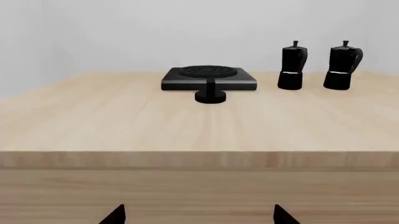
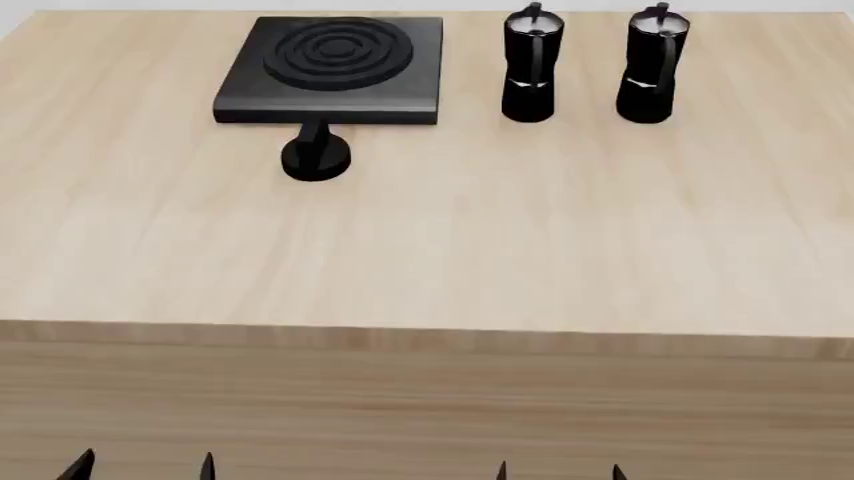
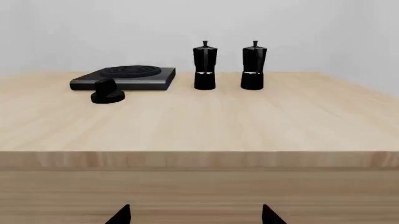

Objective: Put the right moka pot on the stove.

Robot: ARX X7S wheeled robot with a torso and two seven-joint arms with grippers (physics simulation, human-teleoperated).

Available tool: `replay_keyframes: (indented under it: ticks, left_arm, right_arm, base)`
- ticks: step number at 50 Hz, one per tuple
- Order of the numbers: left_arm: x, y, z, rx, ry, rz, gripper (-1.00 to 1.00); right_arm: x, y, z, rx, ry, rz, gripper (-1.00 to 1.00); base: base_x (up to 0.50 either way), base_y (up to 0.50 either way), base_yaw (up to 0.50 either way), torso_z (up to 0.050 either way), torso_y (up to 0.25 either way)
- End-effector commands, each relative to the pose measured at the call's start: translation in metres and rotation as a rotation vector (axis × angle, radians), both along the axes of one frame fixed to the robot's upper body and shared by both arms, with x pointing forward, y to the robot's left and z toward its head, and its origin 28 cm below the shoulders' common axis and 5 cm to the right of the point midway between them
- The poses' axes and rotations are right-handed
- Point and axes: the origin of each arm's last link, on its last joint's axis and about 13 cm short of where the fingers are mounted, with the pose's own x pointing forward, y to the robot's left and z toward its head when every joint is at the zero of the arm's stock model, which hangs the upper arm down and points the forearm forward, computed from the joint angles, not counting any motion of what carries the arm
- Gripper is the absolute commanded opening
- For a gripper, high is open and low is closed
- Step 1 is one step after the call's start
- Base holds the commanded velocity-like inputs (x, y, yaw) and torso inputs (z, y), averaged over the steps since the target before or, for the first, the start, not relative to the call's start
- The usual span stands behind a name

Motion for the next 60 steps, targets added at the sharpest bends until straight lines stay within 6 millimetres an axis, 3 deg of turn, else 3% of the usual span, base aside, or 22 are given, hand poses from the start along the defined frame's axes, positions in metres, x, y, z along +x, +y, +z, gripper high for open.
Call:
replay_keyframes:
  ticks: [1,12,45,60]
  left_arm:
    - [0.0,0.0002,0.0,0.006,0.0,0.0,1.0]
    - [-0.0037,-0.0036,-0.0012,0.017,-0.07,-0.032,1.0]
    - [-0.0014,-0.0034,-0.0019,0.011,-0.092,-0.002,1.0]
    - [-0.0014,-0.0032,-0.0021,0.007,-0.084,0.008,1.0]
  right_arm:
    - [0.0,0.0003,0.0,0.0,0.0,0.0,1.0]
    - [0.0048,-0.0014,-0.009,-0.028,0.012,-0.011,1.0]
    - [0.0051,-0.0016,-0.0055,-0.02,0.003,-0.025,1.0]
    - [0.007,-0.0013,-0.0087,-0.021,0.009,-0.027,1.0]
  base:
    - [0.0,0.0,0.0,0.0,0.0]
    - [0.0,0.0,0.0,0.031,0.007]
    - [0.0,0.0,0.0,0.05,0.027]
    - [0.05,0.0,0.0,0.002,0.0]
